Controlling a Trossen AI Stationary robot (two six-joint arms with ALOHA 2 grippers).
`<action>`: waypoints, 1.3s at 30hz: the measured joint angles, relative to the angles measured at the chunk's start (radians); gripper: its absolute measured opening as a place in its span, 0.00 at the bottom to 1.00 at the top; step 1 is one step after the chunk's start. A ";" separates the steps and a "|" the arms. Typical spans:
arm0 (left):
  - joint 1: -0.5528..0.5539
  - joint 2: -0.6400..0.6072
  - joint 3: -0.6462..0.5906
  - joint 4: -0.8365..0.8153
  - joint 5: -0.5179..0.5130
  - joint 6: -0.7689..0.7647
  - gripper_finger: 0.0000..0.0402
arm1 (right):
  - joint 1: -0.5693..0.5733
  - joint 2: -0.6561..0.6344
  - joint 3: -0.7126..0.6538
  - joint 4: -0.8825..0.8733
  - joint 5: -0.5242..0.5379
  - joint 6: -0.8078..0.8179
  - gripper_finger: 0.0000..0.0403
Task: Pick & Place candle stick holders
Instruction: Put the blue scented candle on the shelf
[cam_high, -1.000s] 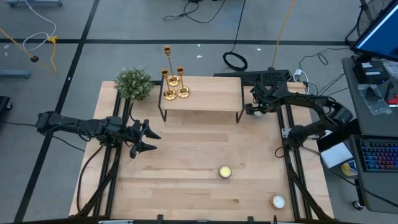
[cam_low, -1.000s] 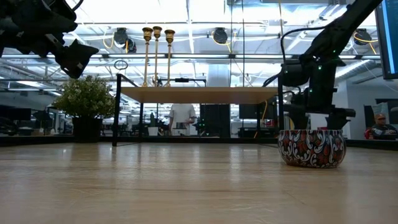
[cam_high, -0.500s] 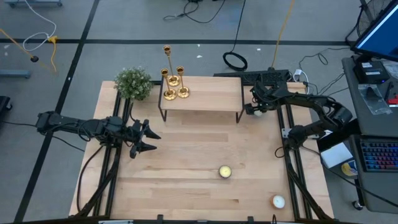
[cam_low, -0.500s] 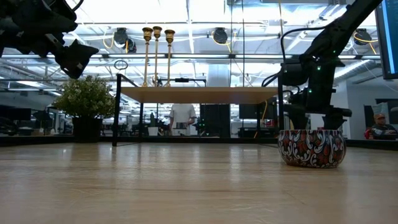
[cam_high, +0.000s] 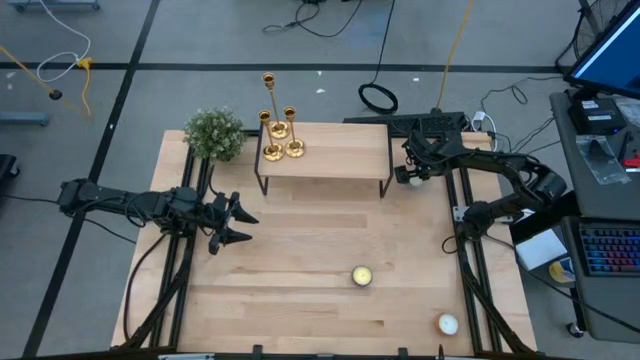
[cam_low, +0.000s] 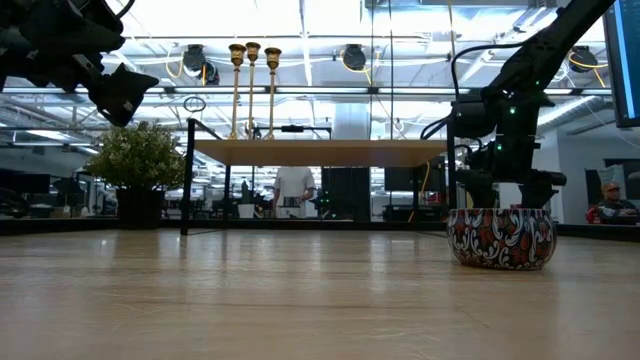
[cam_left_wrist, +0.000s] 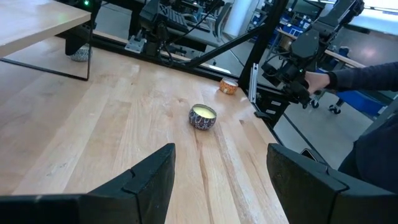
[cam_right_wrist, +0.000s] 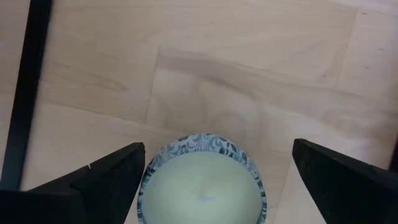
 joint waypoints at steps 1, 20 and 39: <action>0.000 0.000 0.000 0.000 0.000 0.000 0.63 | 0.000 0.000 0.000 0.000 0.000 0.000 0.99; 0.000 0.000 0.000 0.000 0.000 -0.003 0.63 | 0.000 0.000 0.000 -0.044 -0.004 0.006 0.97; 0.000 0.000 0.000 0.000 0.000 -0.001 0.63 | 0.000 0.000 -0.001 -0.061 -0.001 0.061 0.96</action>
